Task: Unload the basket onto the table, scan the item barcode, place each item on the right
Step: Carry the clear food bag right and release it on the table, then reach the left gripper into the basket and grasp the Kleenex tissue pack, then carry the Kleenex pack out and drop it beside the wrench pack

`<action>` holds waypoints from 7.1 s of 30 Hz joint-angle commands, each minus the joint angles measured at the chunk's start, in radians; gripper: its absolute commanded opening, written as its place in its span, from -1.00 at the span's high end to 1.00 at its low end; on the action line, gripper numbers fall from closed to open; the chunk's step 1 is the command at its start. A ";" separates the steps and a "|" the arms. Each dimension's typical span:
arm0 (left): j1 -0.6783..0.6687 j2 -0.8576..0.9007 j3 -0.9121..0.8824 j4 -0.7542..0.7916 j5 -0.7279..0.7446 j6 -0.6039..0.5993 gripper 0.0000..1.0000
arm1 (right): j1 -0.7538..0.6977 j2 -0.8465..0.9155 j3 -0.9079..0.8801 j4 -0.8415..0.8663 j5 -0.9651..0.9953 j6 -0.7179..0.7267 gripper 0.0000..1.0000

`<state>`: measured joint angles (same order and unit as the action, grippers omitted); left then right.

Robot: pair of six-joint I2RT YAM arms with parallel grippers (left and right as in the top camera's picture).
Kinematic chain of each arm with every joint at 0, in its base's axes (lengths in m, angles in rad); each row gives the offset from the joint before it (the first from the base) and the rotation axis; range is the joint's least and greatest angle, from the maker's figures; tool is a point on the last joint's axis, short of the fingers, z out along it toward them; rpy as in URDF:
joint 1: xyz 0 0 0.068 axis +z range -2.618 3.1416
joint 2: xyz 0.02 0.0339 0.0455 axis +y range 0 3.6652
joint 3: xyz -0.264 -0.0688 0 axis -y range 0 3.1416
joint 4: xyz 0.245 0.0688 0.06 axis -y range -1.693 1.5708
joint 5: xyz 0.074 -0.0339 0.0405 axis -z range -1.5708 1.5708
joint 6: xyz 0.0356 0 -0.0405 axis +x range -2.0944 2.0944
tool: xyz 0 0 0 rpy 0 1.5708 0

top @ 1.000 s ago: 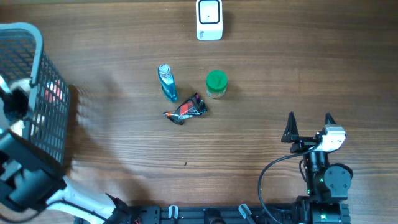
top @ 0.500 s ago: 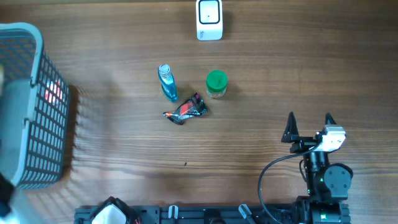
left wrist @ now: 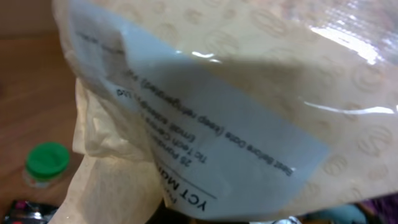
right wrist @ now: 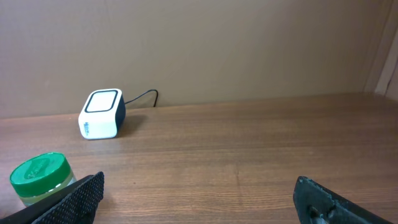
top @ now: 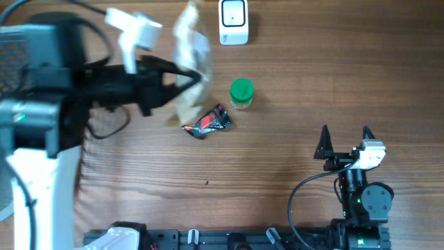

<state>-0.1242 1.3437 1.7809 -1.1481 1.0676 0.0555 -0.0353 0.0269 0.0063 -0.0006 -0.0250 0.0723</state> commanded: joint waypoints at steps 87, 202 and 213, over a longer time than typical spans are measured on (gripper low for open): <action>-0.402 0.597 0.408 0.079 -0.467 -0.294 -1.00 | 0.004 -0.006 -0.001 0.003 -0.005 -0.017 -1.00; 0.030 -0.295 -0.224 0.042 -0.805 -0.209 0.07 | 0.004 -0.006 -0.001 0.003 -0.005 -0.017 -1.00; -0.607 0.111 -0.395 0.131 -1.181 -0.384 0.11 | 0.004 -0.006 -0.001 0.003 -0.005 -0.017 -1.00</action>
<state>-0.6537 1.3705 1.3956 -1.0344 0.0498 -0.2214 -0.0353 0.0269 0.0063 -0.0006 -0.0250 0.0654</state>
